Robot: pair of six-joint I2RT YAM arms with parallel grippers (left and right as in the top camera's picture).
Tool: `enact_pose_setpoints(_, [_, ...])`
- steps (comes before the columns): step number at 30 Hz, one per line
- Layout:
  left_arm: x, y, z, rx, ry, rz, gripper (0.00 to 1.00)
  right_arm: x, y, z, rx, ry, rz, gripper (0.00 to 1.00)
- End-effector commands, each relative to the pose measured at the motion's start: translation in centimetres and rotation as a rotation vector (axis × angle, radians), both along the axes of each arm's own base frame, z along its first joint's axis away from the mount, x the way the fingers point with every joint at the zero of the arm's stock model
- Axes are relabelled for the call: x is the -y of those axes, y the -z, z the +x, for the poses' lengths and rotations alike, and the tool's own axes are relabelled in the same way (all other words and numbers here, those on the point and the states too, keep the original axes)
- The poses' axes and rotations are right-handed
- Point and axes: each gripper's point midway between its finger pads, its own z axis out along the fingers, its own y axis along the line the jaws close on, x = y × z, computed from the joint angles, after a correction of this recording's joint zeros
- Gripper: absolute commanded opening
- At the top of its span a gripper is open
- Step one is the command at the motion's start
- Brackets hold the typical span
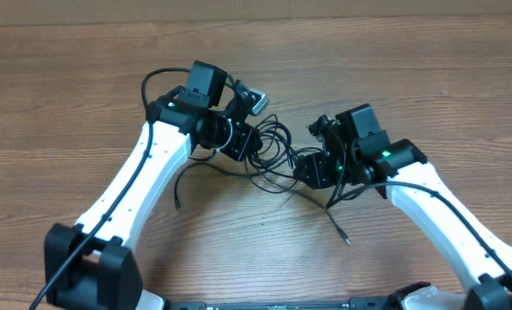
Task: Untangle cables
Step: 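Lift the held cables with the left gripper up and to the left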
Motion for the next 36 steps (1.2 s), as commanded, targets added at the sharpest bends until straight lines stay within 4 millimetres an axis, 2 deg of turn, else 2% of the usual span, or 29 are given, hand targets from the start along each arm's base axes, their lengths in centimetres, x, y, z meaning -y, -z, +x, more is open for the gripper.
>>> enact_pose_setpoints(1, [-0.7,-3.3,0.3,0.11,-0.017,0.0,0.04,-0.4,-3.4,0.7,0.101,-0.017,0.047,0.4])
enact_pose_setpoints(5, [-0.2,-5.2,-0.3,0.144,0.005,-0.056,0.04,-0.5,-5.3,0.8,0.165,-0.018,0.071,0.47])
enact_pose_setpoints(13, [2.1,-8.9,-1.9,0.193,0.155,-0.221,0.04,-0.7,-7.2,1.3,0.244,-0.018,0.102,0.47])
enact_pose_setpoints(16, [2.4,-9.9,-1.9,0.207,0.173,-0.254,0.04,-1.0,-7.7,1.5,0.26,-0.026,0.121,0.45])
enact_pose_setpoints(17, [2.5,-10.2,-1.9,0.216,0.177,-0.264,0.04,-1.0,-7.7,1.5,0.264,-0.025,0.122,0.41])
enact_pose_setpoints(19, [2.3,-10.8,-1.3,0.239,0.168,-0.269,0.04,-0.7,-7.6,1.7,0.27,-0.013,0.105,0.22])
enact_pose_setpoints(20, [1.9,-11.1,-0.8,0.256,0.154,-0.264,0.04,-0.3,-7.4,1.9,0.271,0.002,0.082,0.13])
enact_pose_setpoints(21, [1.4,-11.5,-0.3,0.271,0.14,-0.263,0.04,0.1,-7.1,2.0,0.269,0.015,0.06,0.1])
enact_pose_setpoints(23, [0.1,-12.5,1.0,0.297,0.088,-0.264,0.04,0.9,-6.4,2.0,0.254,0.046,0.009,0.08])
enact_pose_setpoints(28, [-5.6,-15.8,4.7,0.354,-0.114,-0.272,0.04,4.3,-4.2,1.5,0.204,0.13,-0.176,0.17])
enact_pose_setpoints(36, [-13.6,-21.7,7.9,0.477,-0.36,-0.295,0.04,8.5,-3.0,1.5,0.15,0.366,-0.341,0.19])
